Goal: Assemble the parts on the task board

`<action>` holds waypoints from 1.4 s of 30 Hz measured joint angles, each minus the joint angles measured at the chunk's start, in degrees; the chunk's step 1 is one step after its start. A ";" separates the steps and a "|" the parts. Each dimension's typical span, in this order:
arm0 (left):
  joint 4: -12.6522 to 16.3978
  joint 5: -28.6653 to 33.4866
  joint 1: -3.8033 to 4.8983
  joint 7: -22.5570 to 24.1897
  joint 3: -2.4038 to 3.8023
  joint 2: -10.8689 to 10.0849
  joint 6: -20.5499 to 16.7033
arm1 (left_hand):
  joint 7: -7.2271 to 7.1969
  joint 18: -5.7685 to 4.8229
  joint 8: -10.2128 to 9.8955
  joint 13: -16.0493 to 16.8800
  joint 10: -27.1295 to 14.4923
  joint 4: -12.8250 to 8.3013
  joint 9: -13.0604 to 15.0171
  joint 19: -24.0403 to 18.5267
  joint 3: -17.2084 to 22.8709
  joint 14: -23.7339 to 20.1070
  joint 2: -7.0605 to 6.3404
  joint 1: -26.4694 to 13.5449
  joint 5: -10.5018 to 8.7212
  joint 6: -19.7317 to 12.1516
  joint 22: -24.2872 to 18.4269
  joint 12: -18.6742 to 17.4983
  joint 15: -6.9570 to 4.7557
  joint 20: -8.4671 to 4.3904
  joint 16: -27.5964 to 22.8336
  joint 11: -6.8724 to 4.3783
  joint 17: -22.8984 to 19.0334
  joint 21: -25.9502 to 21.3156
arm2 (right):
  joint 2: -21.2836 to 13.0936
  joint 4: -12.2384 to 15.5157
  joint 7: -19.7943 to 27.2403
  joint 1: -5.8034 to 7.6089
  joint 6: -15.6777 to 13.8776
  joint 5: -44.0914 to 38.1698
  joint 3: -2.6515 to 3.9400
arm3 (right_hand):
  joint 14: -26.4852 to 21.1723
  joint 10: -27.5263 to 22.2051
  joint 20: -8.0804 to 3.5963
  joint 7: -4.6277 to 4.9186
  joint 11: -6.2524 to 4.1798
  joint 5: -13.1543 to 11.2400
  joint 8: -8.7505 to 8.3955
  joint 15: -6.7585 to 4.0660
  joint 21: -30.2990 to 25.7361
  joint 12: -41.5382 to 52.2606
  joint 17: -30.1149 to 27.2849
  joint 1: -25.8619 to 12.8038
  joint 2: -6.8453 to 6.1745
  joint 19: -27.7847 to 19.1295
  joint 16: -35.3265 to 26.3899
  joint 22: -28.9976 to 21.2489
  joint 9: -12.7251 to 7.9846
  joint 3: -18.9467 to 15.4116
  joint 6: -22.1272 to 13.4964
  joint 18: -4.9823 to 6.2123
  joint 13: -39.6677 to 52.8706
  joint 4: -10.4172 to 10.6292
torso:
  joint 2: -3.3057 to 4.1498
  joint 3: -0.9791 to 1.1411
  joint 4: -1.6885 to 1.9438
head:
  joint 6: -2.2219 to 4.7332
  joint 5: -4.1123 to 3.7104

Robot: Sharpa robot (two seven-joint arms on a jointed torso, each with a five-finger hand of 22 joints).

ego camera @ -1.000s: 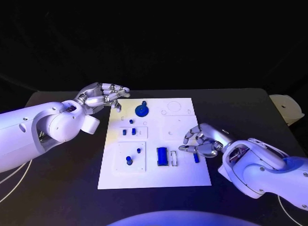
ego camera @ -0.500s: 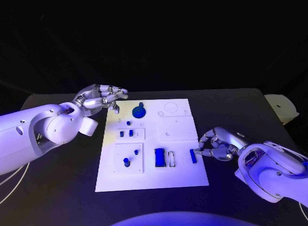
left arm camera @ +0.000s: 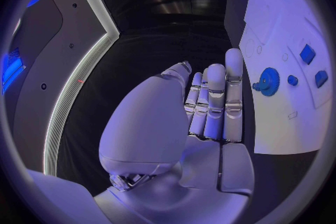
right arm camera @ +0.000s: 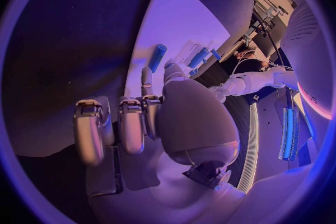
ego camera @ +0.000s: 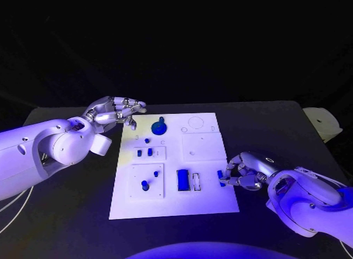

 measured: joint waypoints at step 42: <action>0.34 -0.01 0.01 -0.24 -0.01 -0.42 0.06 | 0.00 0.00 0.20 0.00 0.00 0.16 0.02 0.00 0.16 -0.20 0.01 0.00 0.00 0.00 0.01 -0.01 0.20 0.00 0.00 0.01 -0.08 0.00 | 5.13 -2.36 -1.21 -1.52 4.22 -16.34 0.22 | 0.01 0.20 -0.44 -1.57 -0.67 0.73 -1.96 -0.45 0.00 0.05 -0.01 11.57 -3.82 0.00 0.00 -0.03 -0.67 11.77 2.80 0.00 -0.09 2.99 | -0.07 -0.02 -0.02 | -0.48 0.38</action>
